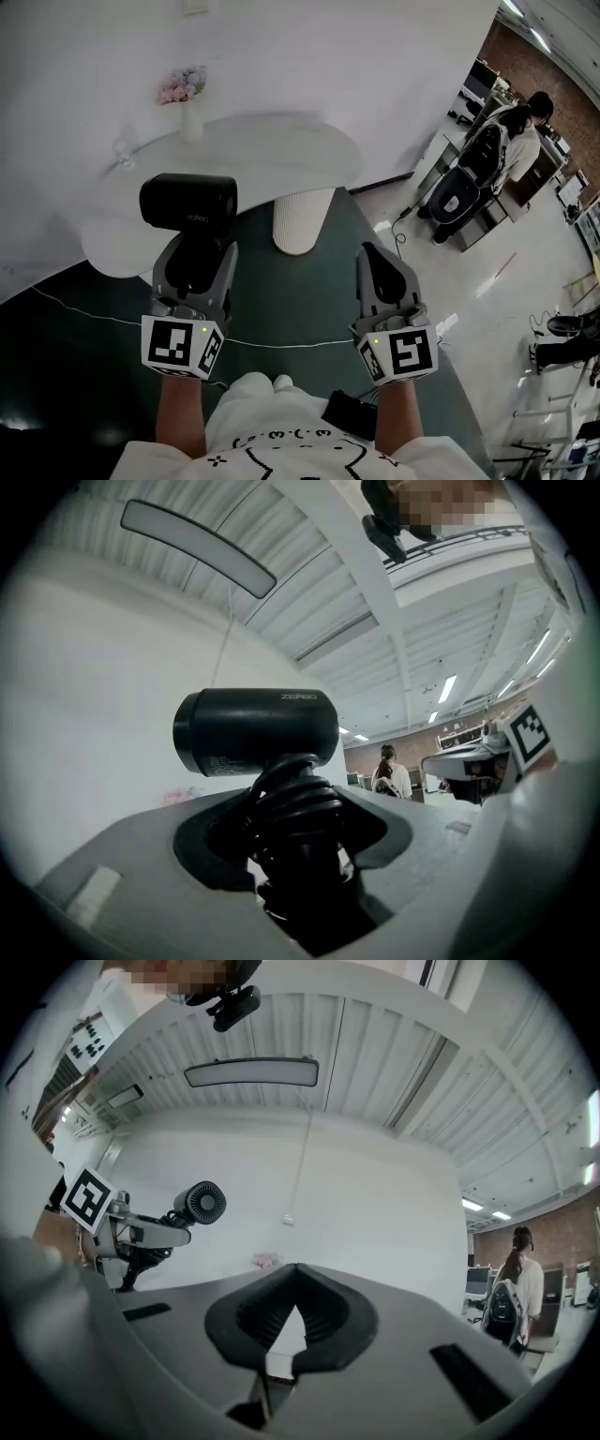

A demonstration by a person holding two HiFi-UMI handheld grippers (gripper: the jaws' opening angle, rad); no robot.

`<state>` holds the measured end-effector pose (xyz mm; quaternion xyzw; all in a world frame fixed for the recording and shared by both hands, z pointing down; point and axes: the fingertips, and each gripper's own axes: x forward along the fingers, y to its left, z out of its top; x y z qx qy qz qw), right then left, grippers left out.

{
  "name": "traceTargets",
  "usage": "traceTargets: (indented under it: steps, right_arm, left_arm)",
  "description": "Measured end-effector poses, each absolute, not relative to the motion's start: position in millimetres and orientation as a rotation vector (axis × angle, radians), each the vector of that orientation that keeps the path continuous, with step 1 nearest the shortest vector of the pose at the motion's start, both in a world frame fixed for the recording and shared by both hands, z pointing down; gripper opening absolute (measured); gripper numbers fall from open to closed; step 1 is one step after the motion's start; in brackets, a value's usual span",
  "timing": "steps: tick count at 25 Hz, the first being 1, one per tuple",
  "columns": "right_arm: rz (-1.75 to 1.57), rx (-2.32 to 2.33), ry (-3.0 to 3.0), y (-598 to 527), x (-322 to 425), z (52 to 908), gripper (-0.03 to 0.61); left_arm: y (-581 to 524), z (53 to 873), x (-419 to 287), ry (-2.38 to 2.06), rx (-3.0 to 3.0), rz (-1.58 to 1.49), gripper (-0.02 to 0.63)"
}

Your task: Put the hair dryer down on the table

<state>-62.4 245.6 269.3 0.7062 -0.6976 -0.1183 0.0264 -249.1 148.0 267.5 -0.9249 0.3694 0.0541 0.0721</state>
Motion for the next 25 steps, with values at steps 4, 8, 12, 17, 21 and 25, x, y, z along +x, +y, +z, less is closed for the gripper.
traceTargets:
  steps: [4, 8, 12, 17, 21, 25]
  right_arm:
    - [-0.363, 2.183, -2.152, 237.8, -53.6, 275.2, -0.005]
    - [-0.355, 2.192, -2.149, 231.9, -39.9, 279.6, -0.005]
    - [-0.368, 2.203, -2.152, 227.3, -33.2, 278.7, -0.005]
    - [-0.360, 2.213, -2.145, 206.6, -13.6, 282.8, -0.005]
    - [-0.340, 2.214, -2.152, 181.3, 1.3, 288.0, -0.005]
    - [-0.340, 2.196, -2.155, 146.8, 15.9, 289.1, -0.005]
  left_arm:
    - [137.6, 270.1, -241.2, 1.120, -2.776, 0.165, 0.250]
    - [130.7, 276.4, -229.6, 1.121, -2.784, 0.148, 0.249]
    - [123.8, 278.8, -223.5, 1.126, -2.778, 0.147, 0.250]
    - [100.2, 279.1, -205.7, 1.125, -2.774, 0.148, 0.249]
    - [76.4, 285.6, -192.7, 1.134, -2.779, 0.139, 0.249]
    - [41.6, 290.5, -176.5, 1.146, -2.793, 0.136, 0.249]
